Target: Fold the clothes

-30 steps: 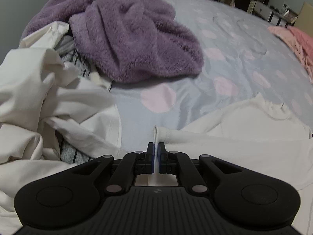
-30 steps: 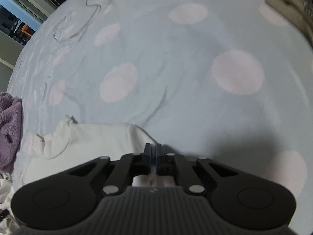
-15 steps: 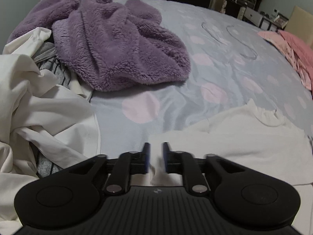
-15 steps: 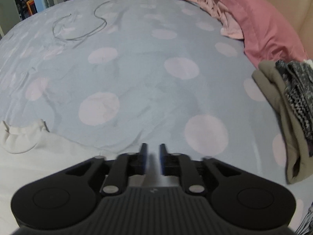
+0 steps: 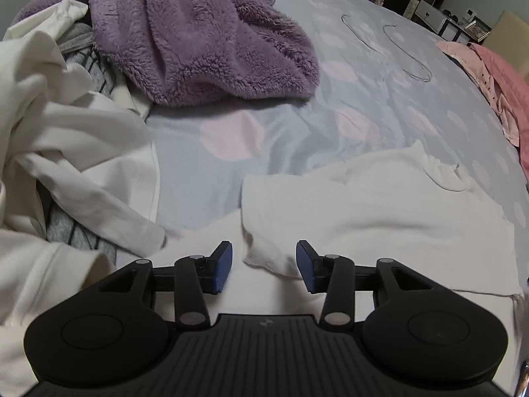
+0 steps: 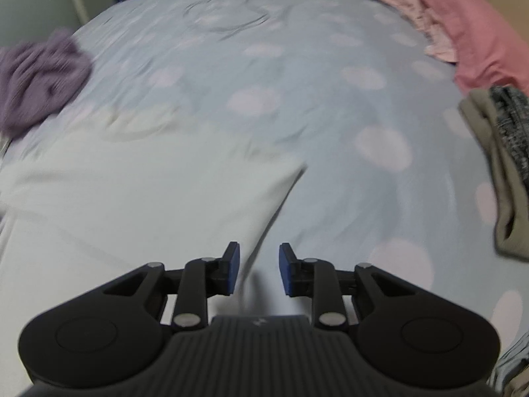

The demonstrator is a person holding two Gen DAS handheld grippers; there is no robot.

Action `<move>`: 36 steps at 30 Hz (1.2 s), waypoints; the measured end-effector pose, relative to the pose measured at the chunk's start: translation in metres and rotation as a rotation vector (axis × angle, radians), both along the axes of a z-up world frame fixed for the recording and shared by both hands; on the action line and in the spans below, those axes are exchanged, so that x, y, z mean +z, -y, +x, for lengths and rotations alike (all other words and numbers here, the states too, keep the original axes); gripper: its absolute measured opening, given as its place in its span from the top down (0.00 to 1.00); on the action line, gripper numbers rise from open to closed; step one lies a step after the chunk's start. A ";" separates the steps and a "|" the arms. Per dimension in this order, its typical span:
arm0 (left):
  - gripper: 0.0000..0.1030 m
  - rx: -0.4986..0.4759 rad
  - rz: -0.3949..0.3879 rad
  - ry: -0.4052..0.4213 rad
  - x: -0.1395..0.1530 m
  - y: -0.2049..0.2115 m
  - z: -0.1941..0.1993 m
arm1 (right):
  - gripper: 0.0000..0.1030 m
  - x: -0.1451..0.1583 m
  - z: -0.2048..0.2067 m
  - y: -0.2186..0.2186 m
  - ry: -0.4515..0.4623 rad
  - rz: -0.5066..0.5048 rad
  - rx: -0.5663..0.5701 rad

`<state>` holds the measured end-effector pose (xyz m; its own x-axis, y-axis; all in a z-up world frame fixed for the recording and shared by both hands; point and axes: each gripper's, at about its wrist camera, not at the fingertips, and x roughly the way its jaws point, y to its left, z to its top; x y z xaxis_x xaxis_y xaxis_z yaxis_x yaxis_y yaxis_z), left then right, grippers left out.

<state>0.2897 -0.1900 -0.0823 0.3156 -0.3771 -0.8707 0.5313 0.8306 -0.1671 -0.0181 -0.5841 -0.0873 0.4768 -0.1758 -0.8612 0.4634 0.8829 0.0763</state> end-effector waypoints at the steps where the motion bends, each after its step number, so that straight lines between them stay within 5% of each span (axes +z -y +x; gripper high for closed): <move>1: 0.61 -0.001 -0.004 -0.006 0.000 0.000 -0.001 | 0.69 -0.002 -0.002 -0.006 -0.005 -0.001 0.021; 7: 0.61 -0.013 -0.010 -0.020 0.001 0.006 -0.006 | 0.65 -0.013 0.000 -0.038 -0.054 -0.083 0.143; 11: 0.77 -0.020 0.009 -0.021 -0.004 0.012 -0.009 | 0.64 -0.022 0.008 -0.052 -0.103 -0.194 0.177; 12: 0.82 -0.021 0.011 -0.024 -0.005 0.012 -0.010 | 0.66 -0.023 0.009 -0.051 -0.101 -0.205 0.168; 14: 0.98 -0.038 0.012 -0.030 -0.007 0.013 -0.011 | 0.92 -0.021 0.009 -0.048 -0.094 -0.218 0.145; 15: 1.00 -0.047 0.011 -0.025 -0.006 0.014 -0.013 | 0.91 -0.018 0.007 -0.045 -0.088 -0.216 0.129; 20: 1.00 -0.118 -0.034 -0.016 0.010 0.025 -0.026 | 0.92 -0.004 -0.009 -0.024 -0.061 -0.206 0.022; 27: 1.00 -0.124 0.072 -0.004 -0.001 0.031 -0.030 | 0.92 -0.030 -0.020 0.005 -0.095 -0.047 -0.077; 31: 1.00 -0.109 0.057 -0.027 -0.003 0.022 -0.023 | 0.82 -0.025 -0.020 0.007 -0.100 -0.024 -0.062; 36: 0.75 -0.091 -0.002 0.003 0.011 0.020 -0.016 | 0.74 -0.002 -0.029 0.011 -0.070 -0.009 -0.060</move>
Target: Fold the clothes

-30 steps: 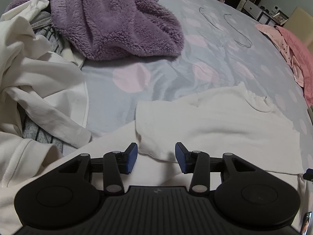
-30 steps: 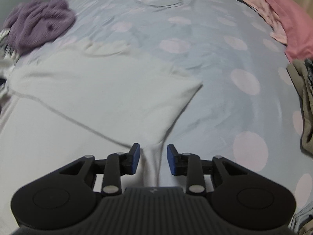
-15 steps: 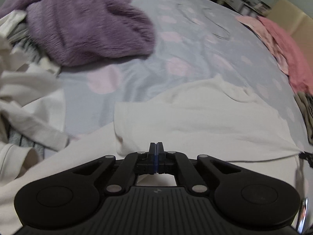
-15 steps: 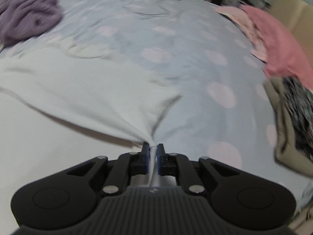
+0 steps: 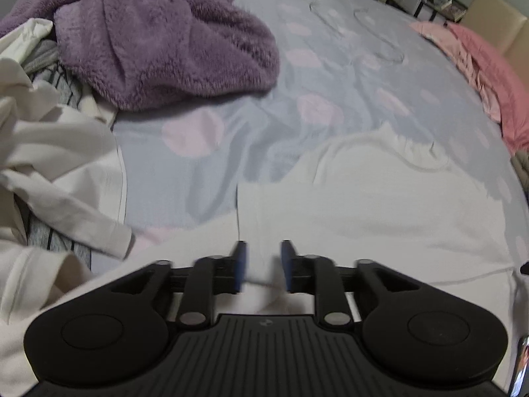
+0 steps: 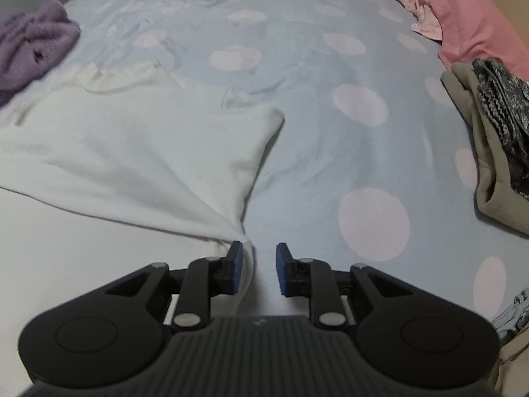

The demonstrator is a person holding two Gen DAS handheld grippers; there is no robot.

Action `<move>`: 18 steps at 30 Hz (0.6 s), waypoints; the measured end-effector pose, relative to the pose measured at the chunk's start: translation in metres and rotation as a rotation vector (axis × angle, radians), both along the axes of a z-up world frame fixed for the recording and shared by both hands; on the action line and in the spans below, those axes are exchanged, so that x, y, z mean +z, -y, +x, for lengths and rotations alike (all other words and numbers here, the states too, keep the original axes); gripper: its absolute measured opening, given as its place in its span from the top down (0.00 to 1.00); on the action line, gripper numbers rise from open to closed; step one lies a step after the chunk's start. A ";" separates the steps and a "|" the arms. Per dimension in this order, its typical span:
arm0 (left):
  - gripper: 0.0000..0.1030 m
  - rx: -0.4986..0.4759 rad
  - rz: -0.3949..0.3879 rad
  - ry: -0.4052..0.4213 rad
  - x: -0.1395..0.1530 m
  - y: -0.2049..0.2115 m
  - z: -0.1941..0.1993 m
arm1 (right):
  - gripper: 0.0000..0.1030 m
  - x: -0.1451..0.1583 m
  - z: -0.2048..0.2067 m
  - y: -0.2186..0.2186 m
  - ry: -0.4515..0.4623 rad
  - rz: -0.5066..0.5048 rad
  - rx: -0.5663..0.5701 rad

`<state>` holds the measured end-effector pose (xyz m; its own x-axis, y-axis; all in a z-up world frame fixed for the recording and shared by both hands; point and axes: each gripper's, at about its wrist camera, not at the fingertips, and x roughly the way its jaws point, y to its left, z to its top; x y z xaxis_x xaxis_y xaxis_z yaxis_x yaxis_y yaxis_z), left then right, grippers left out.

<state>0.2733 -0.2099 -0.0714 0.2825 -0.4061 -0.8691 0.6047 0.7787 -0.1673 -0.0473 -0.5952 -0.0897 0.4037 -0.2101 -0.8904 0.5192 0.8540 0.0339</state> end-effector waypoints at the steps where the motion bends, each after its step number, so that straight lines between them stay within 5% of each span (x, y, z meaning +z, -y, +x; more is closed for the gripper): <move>1: 0.72 0.009 -0.014 0.016 0.003 0.000 0.002 | 0.70 0.004 0.000 0.003 0.010 0.002 -0.010; 4: 0.63 0.030 -0.032 0.045 0.008 0.003 0.008 | 0.66 0.016 0.004 0.015 0.036 -0.003 -0.049; 18: 0.63 0.062 -0.059 0.057 -0.020 0.024 0.029 | 0.66 0.004 0.068 0.085 0.129 0.110 -0.255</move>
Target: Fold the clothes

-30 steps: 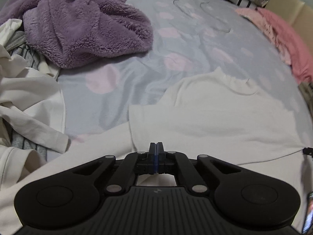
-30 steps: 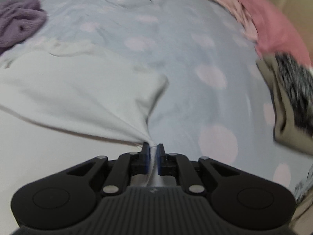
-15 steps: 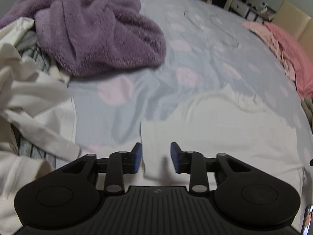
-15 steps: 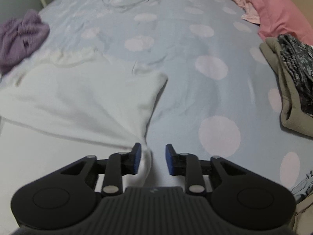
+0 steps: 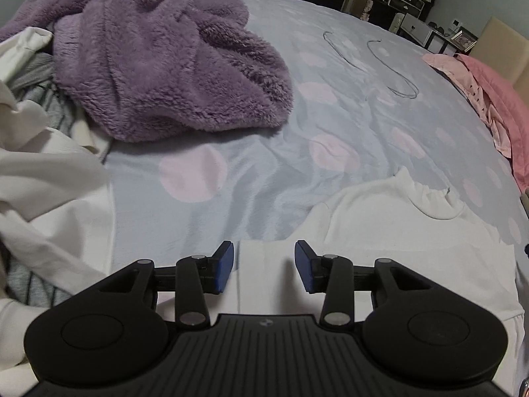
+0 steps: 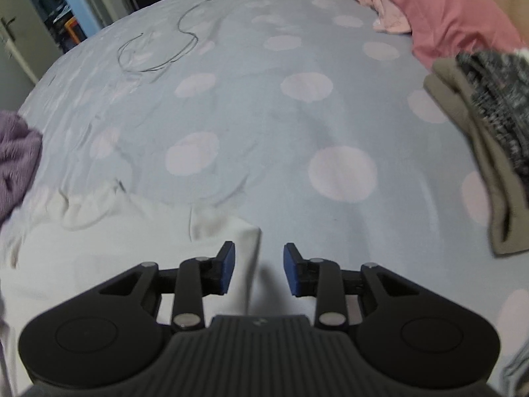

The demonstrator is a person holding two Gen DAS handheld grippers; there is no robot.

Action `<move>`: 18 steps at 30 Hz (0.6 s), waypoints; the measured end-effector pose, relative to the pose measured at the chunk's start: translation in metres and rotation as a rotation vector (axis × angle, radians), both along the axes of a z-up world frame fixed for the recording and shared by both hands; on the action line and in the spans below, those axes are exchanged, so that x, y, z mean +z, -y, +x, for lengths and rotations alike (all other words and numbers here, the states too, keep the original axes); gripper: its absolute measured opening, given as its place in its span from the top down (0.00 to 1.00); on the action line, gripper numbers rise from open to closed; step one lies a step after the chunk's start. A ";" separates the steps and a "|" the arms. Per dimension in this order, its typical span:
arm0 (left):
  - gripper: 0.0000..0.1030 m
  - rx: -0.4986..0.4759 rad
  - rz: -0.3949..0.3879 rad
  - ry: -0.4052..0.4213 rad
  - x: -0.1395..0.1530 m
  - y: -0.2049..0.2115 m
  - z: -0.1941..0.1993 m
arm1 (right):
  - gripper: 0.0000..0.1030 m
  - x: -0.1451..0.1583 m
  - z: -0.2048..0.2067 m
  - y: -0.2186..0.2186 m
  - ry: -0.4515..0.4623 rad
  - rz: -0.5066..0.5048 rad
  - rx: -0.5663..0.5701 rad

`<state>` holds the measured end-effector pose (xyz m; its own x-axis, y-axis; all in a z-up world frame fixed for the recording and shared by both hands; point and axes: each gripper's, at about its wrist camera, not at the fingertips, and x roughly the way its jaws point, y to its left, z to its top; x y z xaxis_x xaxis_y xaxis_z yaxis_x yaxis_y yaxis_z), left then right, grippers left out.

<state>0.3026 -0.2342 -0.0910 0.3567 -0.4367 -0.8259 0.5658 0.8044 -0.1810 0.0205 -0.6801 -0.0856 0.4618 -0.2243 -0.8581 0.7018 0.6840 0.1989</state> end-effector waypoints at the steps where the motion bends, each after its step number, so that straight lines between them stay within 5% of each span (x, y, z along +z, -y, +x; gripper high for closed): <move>1: 0.63 -0.001 0.001 -0.003 -0.003 0.002 0.000 | 0.66 -0.004 0.004 0.001 0.001 0.011 -0.006; 6: 0.82 -0.002 0.000 -0.013 -0.014 0.007 0.001 | 0.66 -0.023 0.019 -0.001 0.011 0.062 -0.012; 8: 1.00 -0.005 -0.001 -0.002 -0.016 0.009 0.000 | 0.79 -0.029 0.022 -0.004 0.001 0.053 -0.007; 9: 1.00 -0.008 -0.008 0.004 -0.015 0.010 -0.001 | 0.95 -0.030 0.023 -0.006 -0.003 0.039 -0.004; 15: 1.00 -0.046 -0.117 0.053 0.010 0.014 -0.011 | 0.96 -0.005 0.016 -0.002 0.010 -0.071 -0.003; 18: 1.00 -0.045 -0.087 0.064 0.011 0.028 -0.010 | 0.96 -0.010 0.016 0.010 -0.018 -0.061 -0.028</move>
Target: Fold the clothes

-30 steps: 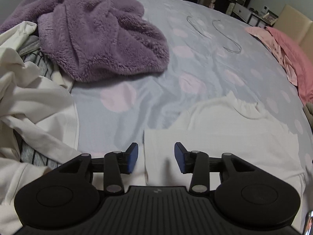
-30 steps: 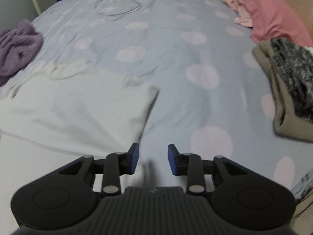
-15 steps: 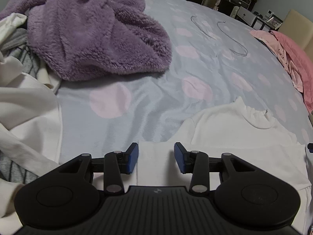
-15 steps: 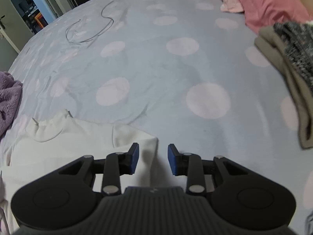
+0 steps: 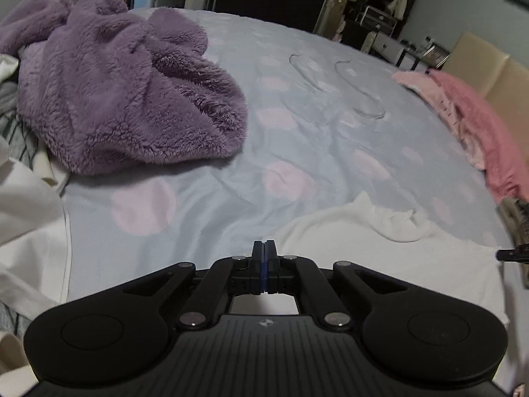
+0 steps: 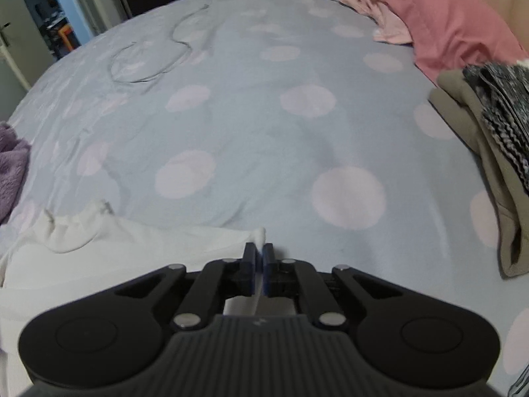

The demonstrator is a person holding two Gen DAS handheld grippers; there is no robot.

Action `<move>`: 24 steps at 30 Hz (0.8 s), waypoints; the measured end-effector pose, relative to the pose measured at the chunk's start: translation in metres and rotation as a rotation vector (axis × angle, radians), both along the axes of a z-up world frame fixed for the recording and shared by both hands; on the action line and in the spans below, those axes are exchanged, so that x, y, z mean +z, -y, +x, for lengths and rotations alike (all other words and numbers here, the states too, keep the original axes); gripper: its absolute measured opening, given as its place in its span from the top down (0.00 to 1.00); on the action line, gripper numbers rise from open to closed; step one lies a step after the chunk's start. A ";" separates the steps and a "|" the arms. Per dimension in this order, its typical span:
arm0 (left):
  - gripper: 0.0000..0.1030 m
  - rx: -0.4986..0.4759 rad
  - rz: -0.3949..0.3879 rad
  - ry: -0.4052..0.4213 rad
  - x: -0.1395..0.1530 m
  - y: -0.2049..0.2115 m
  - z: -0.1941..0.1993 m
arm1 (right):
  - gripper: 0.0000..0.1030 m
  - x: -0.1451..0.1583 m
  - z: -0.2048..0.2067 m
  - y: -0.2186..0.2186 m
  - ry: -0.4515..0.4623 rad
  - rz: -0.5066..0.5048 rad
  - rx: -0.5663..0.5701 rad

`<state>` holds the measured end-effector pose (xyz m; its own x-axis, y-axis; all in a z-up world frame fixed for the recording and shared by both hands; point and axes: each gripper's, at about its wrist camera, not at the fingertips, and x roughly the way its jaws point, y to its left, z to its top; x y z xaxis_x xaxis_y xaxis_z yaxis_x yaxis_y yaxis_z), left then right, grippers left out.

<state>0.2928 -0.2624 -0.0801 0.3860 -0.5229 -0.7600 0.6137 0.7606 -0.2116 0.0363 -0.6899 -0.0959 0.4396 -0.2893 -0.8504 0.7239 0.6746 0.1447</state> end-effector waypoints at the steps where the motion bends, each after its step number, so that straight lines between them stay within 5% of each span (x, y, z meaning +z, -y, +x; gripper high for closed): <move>1: 1.00 0.014 0.013 -0.001 -0.003 0.003 0.002 | 0.96 -0.004 0.001 0.003 -0.013 0.005 -0.012; 4: 1.00 0.042 0.027 -0.030 -0.009 0.003 0.008 | 0.95 -0.022 0.005 0.003 -0.047 0.037 -0.029; 6: 0.89 0.034 0.045 -0.032 -0.009 -0.005 0.008 | 0.89 -0.024 0.004 0.001 -0.045 0.036 -0.024; 7: 0.81 0.031 0.052 -0.031 -0.008 -0.010 0.007 | 0.75 -0.022 0.001 -0.001 -0.040 0.026 -0.016; 9: 0.72 0.040 0.058 -0.036 -0.006 -0.023 0.006 | 0.62 -0.015 -0.006 -0.007 -0.031 0.001 0.003; 13: 0.63 0.076 0.037 -0.084 -0.009 -0.046 0.009 | 0.62 -0.008 -0.020 -0.017 -0.017 0.016 0.032; 20: 0.64 0.112 0.056 -0.108 -0.033 -0.038 0.018 | 0.61 -0.009 -0.028 -0.039 -0.029 0.033 0.066; 21: 0.67 0.111 0.036 -0.124 -0.036 -0.036 0.021 | 0.61 -0.009 -0.029 -0.041 -0.025 0.040 0.068; 22: 0.86 0.108 0.019 -0.135 -0.039 -0.034 0.023 | 0.61 -0.008 -0.029 -0.043 -0.022 0.047 0.069; 24: 0.92 0.097 0.023 -0.094 -0.037 -0.030 0.021 | 0.61 -0.005 -0.030 -0.047 -0.023 0.039 0.083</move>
